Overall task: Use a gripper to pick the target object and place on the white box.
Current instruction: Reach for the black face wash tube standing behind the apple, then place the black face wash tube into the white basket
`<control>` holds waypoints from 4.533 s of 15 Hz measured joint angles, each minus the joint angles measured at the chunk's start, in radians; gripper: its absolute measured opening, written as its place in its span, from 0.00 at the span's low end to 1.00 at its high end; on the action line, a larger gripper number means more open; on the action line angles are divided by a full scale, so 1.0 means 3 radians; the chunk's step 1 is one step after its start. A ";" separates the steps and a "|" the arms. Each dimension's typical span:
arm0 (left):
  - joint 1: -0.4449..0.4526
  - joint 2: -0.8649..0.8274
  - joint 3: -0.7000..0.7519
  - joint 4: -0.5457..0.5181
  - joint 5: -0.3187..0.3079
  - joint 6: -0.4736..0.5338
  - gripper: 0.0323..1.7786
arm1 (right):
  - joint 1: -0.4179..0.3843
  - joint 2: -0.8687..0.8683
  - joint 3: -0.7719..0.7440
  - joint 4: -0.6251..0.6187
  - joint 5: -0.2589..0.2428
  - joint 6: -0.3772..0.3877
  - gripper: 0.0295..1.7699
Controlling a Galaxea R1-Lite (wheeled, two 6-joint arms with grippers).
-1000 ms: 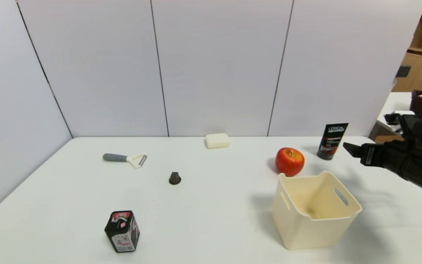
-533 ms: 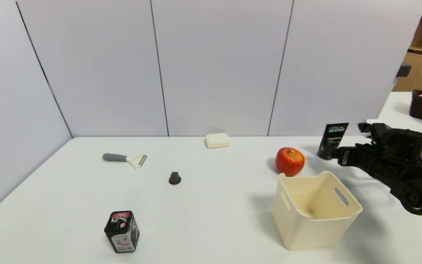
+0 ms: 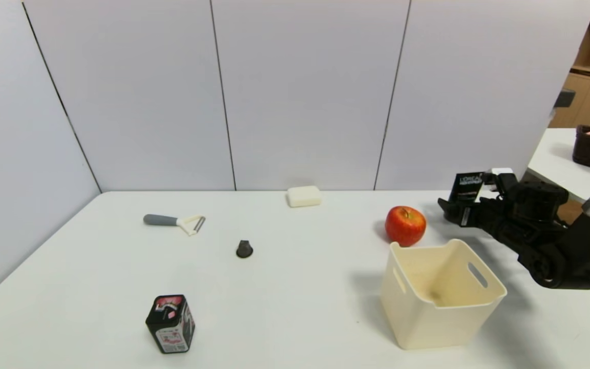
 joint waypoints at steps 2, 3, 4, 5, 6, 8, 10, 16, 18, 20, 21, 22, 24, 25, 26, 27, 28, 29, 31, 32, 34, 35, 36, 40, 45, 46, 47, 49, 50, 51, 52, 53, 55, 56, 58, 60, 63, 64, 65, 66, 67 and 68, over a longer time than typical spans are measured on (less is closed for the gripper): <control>0.0000 0.0000 0.0000 0.0001 0.0000 0.0001 0.95 | 0.0004 0.0087 -0.0106 -0.0030 0.0000 0.0000 0.97; 0.0000 0.0000 0.0000 0.0001 0.0001 -0.0001 0.95 | 0.0006 0.0124 -0.0152 -0.0030 -0.0001 -0.0001 0.97; 0.0000 0.0000 0.0000 0.0001 0.0000 0.0000 0.95 | 0.0009 0.0162 -0.0193 -0.0030 0.0001 -0.0002 0.97; 0.0000 0.0000 0.0000 0.0000 0.0001 0.0000 0.95 | 0.0009 0.0196 -0.0240 -0.0032 0.0004 -0.0005 0.97; 0.0000 0.0000 0.0000 0.0001 0.0001 0.0001 0.95 | 0.0009 0.0218 -0.0270 -0.0033 0.0004 -0.0006 0.97; 0.0000 0.0000 0.0000 0.0001 0.0000 0.0001 0.95 | 0.0009 0.0254 -0.0299 -0.0035 0.0004 -0.0011 0.97; 0.0000 0.0000 0.0000 0.0000 0.0000 0.0000 0.95 | 0.0013 0.0282 -0.0314 -0.0057 0.0005 -0.0020 0.97; 0.0000 0.0000 0.0000 0.0000 0.0000 0.0000 0.95 | 0.0042 0.0316 -0.0343 -0.0077 0.0000 -0.0009 0.97; 0.0000 0.0000 0.0000 0.0000 0.0001 0.0000 0.95 | 0.0042 0.0332 -0.0357 -0.0084 0.0001 -0.0012 0.97; 0.0000 0.0000 0.0000 0.0001 0.0000 0.0000 0.95 | 0.0042 0.0345 -0.0380 -0.0103 0.0001 -0.0007 0.97; 0.0000 0.0000 0.0000 0.0001 0.0000 0.0001 0.95 | 0.0042 0.0351 -0.0388 -0.0122 0.0001 -0.0005 0.87; 0.0000 0.0000 0.0000 0.0001 0.0001 0.0000 0.95 | 0.0042 0.0357 -0.0393 -0.0128 -0.0001 -0.0006 0.77; 0.0000 0.0000 0.0000 0.0001 0.0001 0.0000 0.95 | 0.0038 0.0367 -0.0387 -0.0135 -0.0005 -0.0011 0.60; 0.0000 0.0000 0.0000 0.0000 0.0000 0.0000 0.95 | 0.0037 0.0375 -0.0387 -0.0139 -0.0005 -0.0012 0.53; 0.0000 0.0000 0.0000 0.0000 0.0000 0.0000 0.95 | 0.0035 0.0379 -0.0393 -0.0139 -0.0005 -0.0011 0.49; 0.0000 0.0000 0.0000 0.0000 0.0001 0.0001 0.95 | 0.0030 0.0380 -0.0394 -0.0141 -0.0005 -0.0012 0.45; 0.0000 0.0000 0.0000 0.0000 0.0001 0.0000 0.95 | 0.0026 0.0382 -0.0395 -0.0144 -0.0006 -0.0013 0.43; 0.0000 0.0000 0.0000 0.0001 0.0000 -0.0001 0.95 | 0.0023 0.0382 -0.0395 -0.0144 -0.0006 -0.0015 0.43; 0.0000 0.0000 0.0000 0.0000 0.0001 0.0000 0.95 | 0.0016 0.0382 -0.0395 -0.0145 -0.0006 -0.0016 0.43; 0.0000 0.0000 0.0000 0.0000 0.0000 0.0000 0.95 | 0.0013 0.0379 -0.0395 -0.0144 -0.0006 -0.0016 0.43; 0.0000 0.0000 0.0000 0.0001 0.0000 0.0000 0.95 | 0.0013 0.0365 -0.0391 -0.0140 -0.0005 -0.0021 0.43; 0.0000 0.0000 0.0000 0.0000 0.0001 -0.0001 0.95 | 0.0013 0.0352 -0.0391 -0.0140 -0.0004 -0.0020 0.43; 0.0000 0.0000 0.0000 0.0000 0.0000 0.0000 0.95 | 0.0016 0.0337 -0.0391 -0.0141 -0.0003 -0.0021 0.43; 0.0000 0.0000 0.0000 0.0001 0.0001 0.0000 0.95 | 0.0021 0.0244 -0.0401 -0.0138 -0.0001 -0.0018 0.43; 0.0000 0.0000 0.0000 0.0001 -0.0001 0.0000 0.95 | 0.0016 -0.0006 -0.0443 -0.0109 0.0004 -0.0002 0.43; 0.0000 0.0000 0.0000 0.0001 0.0000 0.0000 0.95 | 0.0013 -0.0082 -0.0441 -0.0096 0.0009 -0.0002 0.42; 0.0000 0.0000 0.0000 0.0000 0.0000 0.0000 0.95 | 0.0009 -0.0170 -0.0436 -0.0077 0.0011 -0.0002 0.42; 0.0000 0.0000 0.0000 0.0001 0.0000 -0.0001 0.95 | 0.0004 -0.0384 -0.0425 0.0053 0.0057 -0.0002 0.42; 0.0000 0.0000 0.0000 0.0000 0.0001 0.0000 0.95 | -0.0002 -0.0509 -0.0422 0.0132 0.0093 -0.0002 0.42; 0.0000 0.0000 0.0000 0.0001 0.0001 0.0000 0.95 | -0.0008 -0.0646 -0.0417 0.0231 0.0123 -0.0001 0.42; 0.0000 0.0000 0.0000 0.0000 0.0000 0.0000 0.95 | -0.0011 -0.0803 -0.0409 0.0348 0.0151 0.0003 0.42; 0.0000 0.0000 0.0000 0.0000 0.0000 0.0000 0.95 | -0.0013 -0.0952 -0.0396 0.0467 0.0179 0.0001 0.42; 0.0000 0.0000 0.0000 0.0000 0.0001 0.0000 0.95 | -0.0002 -0.1265 -0.0347 0.0704 0.0255 0.0004 0.42; 0.0000 0.0000 0.0000 0.0000 0.0000 0.0001 0.95 | 0.0014 -0.1405 -0.0306 0.0818 0.0300 0.0003 0.42; 0.0000 0.0000 0.0000 0.0000 0.0000 0.0001 0.95 | 0.0082 -0.1709 -0.0173 0.1035 0.0406 0.0004 0.42; 0.0000 0.0000 0.0000 0.0000 0.0001 0.0000 0.95 | 0.0220 -0.1991 0.0061 0.1123 0.0436 0.0004 0.42; 0.0000 0.0000 0.0000 0.0001 0.0001 0.0000 0.95 | 0.0522 -0.2299 0.0418 0.1137 0.0441 0.0000 0.42; 0.0000 0.0000 0.0000 0.0000 0.0001 0.0001 0.95 | 0.0625 -0.2367 0.0491 0.1137 0.0445 0.0000 0.42; 0.0000 0.0000 0.0000 0.0000 0.0000 0.0000 0.95 | 0.0708 -0.2431 0.0550 0.1135 0.0446 -0.0005 0.42; 0.0000 0.0000 0.0000 0.0001 0.0000 0.0000 0.95 | 0.0794 -0.2496 0.0608 0.1133 0.0450 -0.0006 0.42; 0.0000 0.0000 0.0000 0.0000 0.0001 0.0000 0.95 | 0.0878 -0.2560 0.0670 0.1129 0.0450 -0.0007 0.42; 0.0000 0.0000 0.0000 0.0000 0.0000 0.0001 0.95 | 0.0957 -0.2627 0.0744 0.1124 0.0452 -0.0009 0.42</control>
